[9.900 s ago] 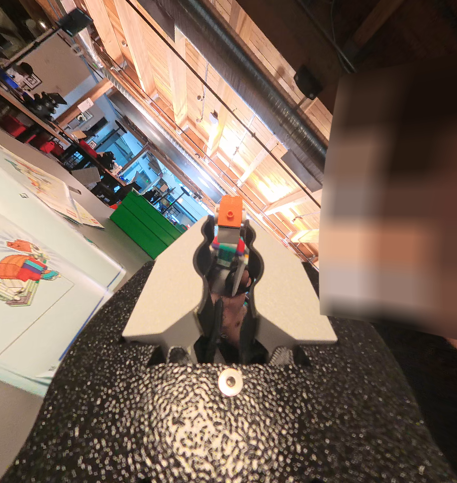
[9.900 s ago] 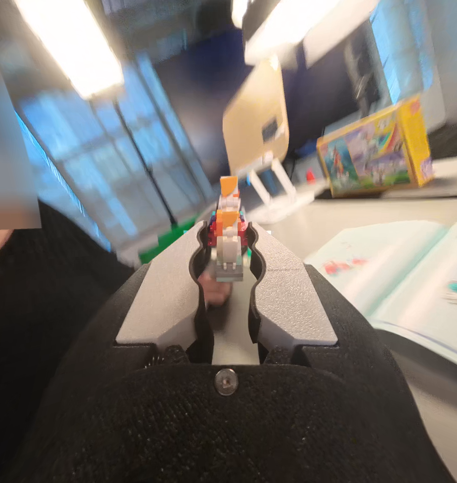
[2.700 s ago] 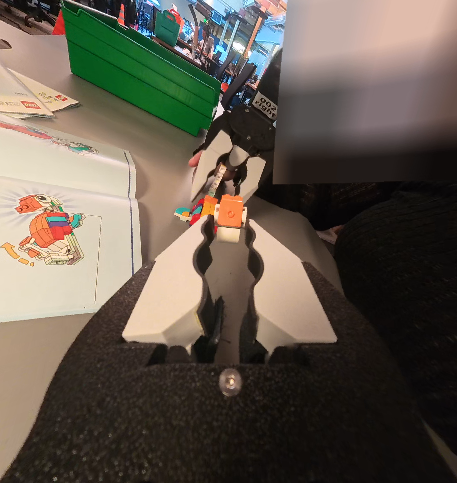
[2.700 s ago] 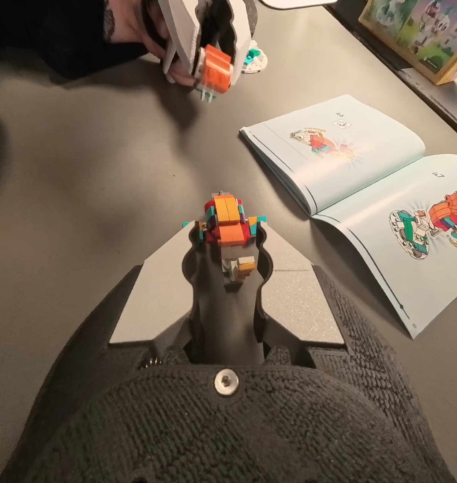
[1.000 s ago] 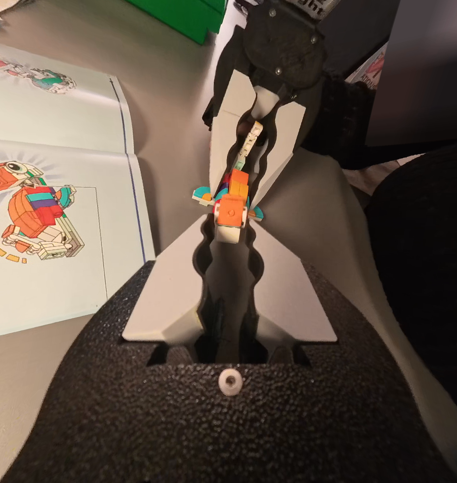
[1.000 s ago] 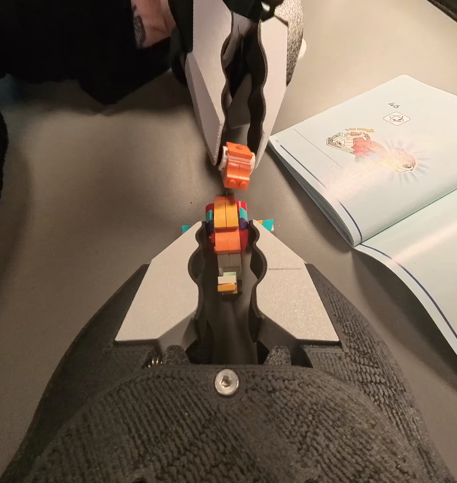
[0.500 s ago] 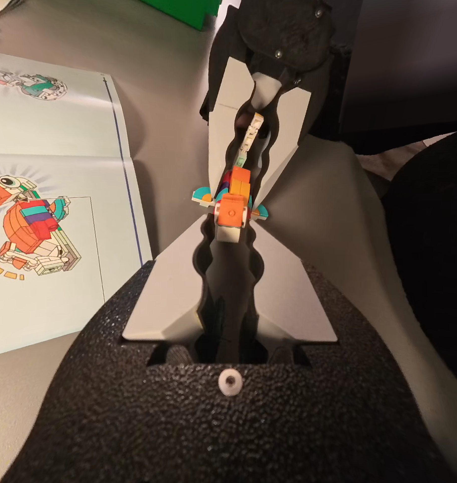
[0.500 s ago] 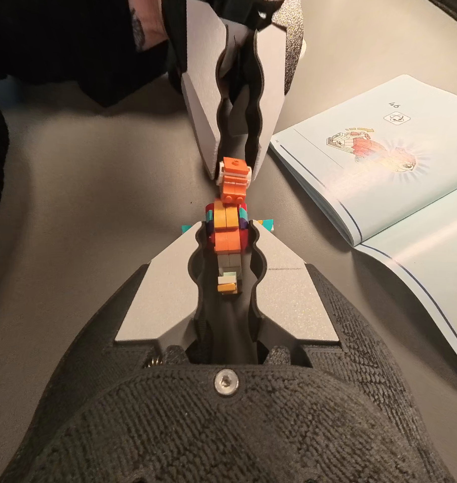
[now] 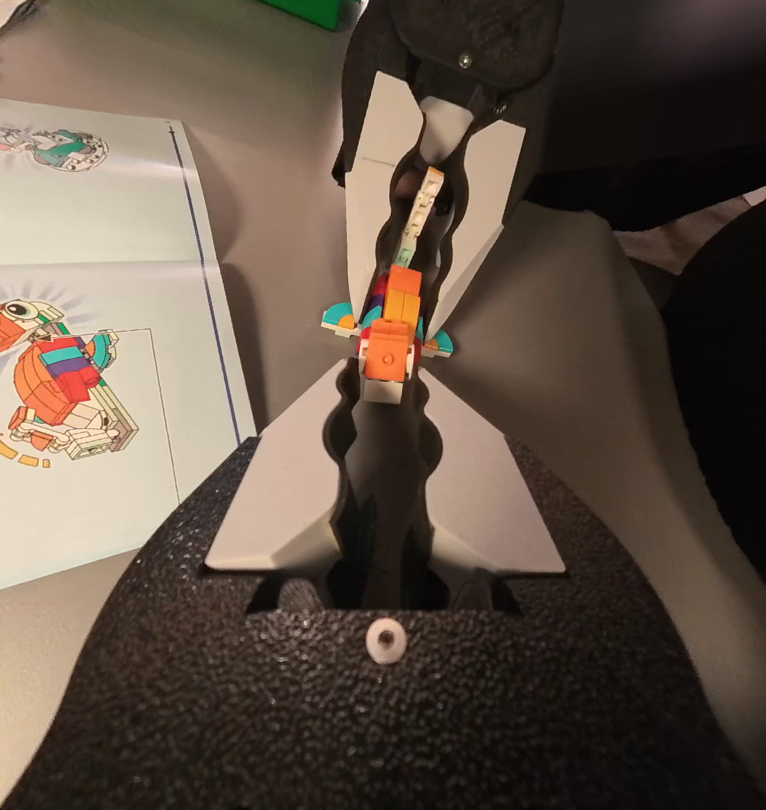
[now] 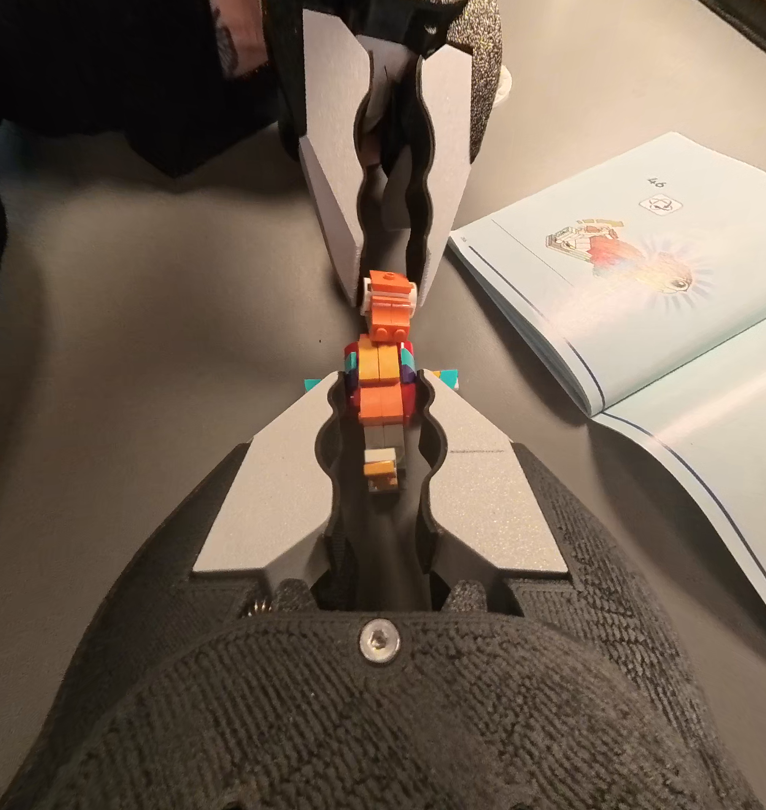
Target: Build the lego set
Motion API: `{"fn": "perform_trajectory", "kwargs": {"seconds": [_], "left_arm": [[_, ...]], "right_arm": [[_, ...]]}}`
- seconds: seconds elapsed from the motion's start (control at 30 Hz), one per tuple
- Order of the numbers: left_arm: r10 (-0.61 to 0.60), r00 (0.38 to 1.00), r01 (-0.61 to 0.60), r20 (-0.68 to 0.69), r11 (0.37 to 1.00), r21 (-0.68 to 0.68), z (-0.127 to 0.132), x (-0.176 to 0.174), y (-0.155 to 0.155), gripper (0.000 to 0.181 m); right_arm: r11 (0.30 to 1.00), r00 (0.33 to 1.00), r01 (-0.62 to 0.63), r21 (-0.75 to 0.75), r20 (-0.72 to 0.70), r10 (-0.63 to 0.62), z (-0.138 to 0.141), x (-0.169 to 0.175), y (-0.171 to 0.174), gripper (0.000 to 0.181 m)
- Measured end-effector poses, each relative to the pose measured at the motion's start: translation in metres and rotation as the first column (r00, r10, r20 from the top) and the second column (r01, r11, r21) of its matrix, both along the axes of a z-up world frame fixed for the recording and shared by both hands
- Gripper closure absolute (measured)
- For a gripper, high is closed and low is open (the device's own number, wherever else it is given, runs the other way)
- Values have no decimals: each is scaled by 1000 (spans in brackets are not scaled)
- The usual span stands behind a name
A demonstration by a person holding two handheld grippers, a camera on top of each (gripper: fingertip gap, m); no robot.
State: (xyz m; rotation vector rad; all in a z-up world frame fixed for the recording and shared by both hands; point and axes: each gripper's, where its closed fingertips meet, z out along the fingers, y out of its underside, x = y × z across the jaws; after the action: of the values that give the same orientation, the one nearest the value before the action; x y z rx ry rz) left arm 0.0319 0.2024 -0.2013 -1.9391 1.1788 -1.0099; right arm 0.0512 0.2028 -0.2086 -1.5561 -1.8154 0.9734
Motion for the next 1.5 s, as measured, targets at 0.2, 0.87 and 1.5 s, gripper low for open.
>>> {"fn": "perform_trajectory", "kwargs": {"seconds": [0.2,0.87,1.5], "left_arm": [[36,987,-40,157,999,19,23,2,5,161],[89,943,-5,-321,967,254,-10,12,-2,160],[210,938,164,-276,434,886,52,57,5,120]], "right_arm": [[993,995,2,-120,-100,-14,18,0,1,151],[988,961,139,68,-248,-118,53,54,47,151],[939,932,-62,-339,-356,-67,66,45,2,151]]}}
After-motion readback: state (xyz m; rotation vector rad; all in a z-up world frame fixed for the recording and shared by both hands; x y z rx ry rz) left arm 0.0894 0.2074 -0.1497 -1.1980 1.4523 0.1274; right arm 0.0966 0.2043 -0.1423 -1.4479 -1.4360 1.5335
